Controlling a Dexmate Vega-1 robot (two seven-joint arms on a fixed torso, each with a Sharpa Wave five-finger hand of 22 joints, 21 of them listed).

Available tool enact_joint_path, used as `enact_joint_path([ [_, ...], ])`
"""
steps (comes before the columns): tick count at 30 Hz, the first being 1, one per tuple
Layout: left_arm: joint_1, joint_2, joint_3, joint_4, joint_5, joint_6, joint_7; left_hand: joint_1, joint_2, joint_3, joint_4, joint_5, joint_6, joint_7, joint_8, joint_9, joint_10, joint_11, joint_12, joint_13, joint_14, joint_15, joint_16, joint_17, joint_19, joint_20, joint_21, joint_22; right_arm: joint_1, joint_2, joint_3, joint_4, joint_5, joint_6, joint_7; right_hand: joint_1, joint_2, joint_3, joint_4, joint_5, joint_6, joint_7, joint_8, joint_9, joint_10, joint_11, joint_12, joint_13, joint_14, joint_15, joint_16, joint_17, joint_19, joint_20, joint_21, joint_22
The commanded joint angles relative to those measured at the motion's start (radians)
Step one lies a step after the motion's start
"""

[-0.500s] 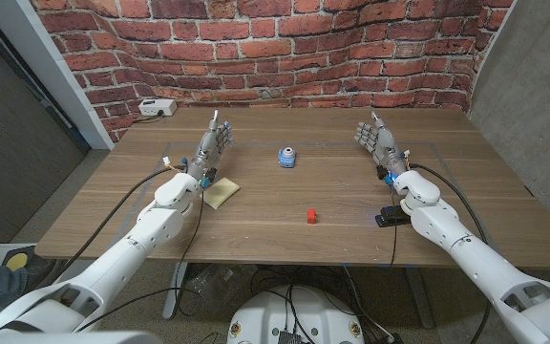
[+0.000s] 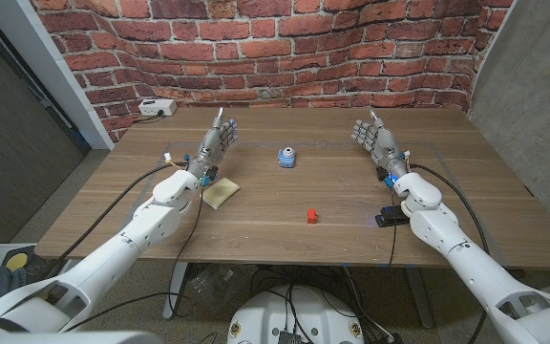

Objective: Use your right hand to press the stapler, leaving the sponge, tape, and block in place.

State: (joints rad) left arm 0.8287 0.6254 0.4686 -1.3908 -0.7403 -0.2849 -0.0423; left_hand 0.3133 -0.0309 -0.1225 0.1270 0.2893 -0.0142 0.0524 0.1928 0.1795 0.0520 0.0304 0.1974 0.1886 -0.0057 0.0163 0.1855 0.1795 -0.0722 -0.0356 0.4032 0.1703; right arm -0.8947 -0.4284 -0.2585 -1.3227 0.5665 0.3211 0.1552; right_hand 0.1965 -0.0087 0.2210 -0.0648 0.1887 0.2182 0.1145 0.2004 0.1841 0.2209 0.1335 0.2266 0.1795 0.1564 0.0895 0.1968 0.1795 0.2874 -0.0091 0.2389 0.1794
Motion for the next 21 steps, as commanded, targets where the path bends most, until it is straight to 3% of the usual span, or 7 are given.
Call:
enact_joint_path([
  [1,0.019,0.056,0.028,-0.046,-0.037,-0.018,0.023,0.003,0.009,0.003,0.006,0.01,0.008,0.007,0.01,0.005,0.012,0.004,0.011,0.001,0.006,0.004,0.01,0.005,-0.001,-0.003,-0.003,0.004,-0.072,-0.004,0.057,-0.098,-0.051,-0.019,0.009,0.0,-0.007,-0.002,-0.003,0.001,0.013,0.001,0.008,0.004,0.012,0.002,0.006,0.003,0.011,0.001,0.006,0.003,0.007,-0.001,0.005,0.003],
  [10,0.014,0.109,0.042,-0.071,-0.031,0.006,0.012,0.008,0.018,0.004,0.004,0.011,0.018,0.012,0.012,0.005,0.022,0.002,0.013,0.001,0.015,0.007,0.012,0.005,0.009,-0.002,-0.007,0.004,-0.121,-0.01,0.084,-0.17,-0.067,-0.036,-0.006,-0.002,-0.008,-0.004,-0.003,0.001,0.017,0.0,0.008,0.004,0.019,0.002,0.007,0.003,0.017,0.002,0.005,0.003,0.013,-0.002,0.005,0.003],
  [21,0.021,0.112,0.046,-0.07,-0.06,-0.014,-0.014,0.012,0.026,0.005,0.003,0.012,0.022,0.014,0.012,0.005,0.024,0.003,0.013,0.001,0.017,0.008,0.012,0.005,0.013,-0.002,-0.01,0.004,-0.167,-0.01,0.097,-0.217,-0.085,-0.023,-0.007,-0.003,-0.009,-0.006,-0.003,0.0,0.021,-0.001,0.008,0.004,0.028,-0.001,0.009,0.004,0.023,-0.001,0.004,0.003,0.018,-0.002,0.005,0.003],
])
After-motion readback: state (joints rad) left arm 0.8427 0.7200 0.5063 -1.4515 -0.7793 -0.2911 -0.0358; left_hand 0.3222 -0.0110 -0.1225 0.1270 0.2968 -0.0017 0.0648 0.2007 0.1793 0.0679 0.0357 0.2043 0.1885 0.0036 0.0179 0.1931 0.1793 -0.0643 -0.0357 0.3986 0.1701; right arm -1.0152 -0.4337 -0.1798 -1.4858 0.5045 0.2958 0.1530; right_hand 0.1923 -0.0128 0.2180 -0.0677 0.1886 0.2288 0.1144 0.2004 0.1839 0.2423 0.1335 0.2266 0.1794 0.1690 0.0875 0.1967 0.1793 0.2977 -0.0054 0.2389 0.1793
